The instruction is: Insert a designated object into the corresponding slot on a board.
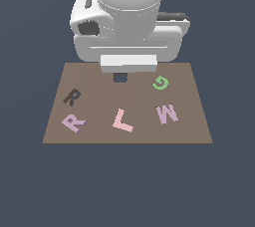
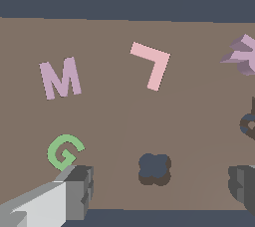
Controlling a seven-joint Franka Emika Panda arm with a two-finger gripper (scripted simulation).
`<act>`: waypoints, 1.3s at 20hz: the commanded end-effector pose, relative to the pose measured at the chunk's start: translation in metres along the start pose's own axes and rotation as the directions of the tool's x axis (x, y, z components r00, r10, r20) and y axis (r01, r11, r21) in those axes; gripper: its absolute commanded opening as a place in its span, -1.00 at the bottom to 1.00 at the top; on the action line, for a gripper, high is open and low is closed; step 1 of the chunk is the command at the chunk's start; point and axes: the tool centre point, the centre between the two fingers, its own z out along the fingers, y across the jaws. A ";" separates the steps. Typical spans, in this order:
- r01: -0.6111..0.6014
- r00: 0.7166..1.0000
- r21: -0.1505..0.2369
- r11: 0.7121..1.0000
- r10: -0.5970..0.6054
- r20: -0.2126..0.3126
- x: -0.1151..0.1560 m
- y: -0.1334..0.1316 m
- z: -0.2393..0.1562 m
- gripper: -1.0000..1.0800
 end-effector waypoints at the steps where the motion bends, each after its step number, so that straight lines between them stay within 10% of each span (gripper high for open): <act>1: 0.000 1.000 0.000 1.000 0.000 0.000 0.000 0.000 0.000 0.92; 26: 0.314 0.949 -0.005 0.950 -0.314 -0.012 0.012 0.061 0.033 0.92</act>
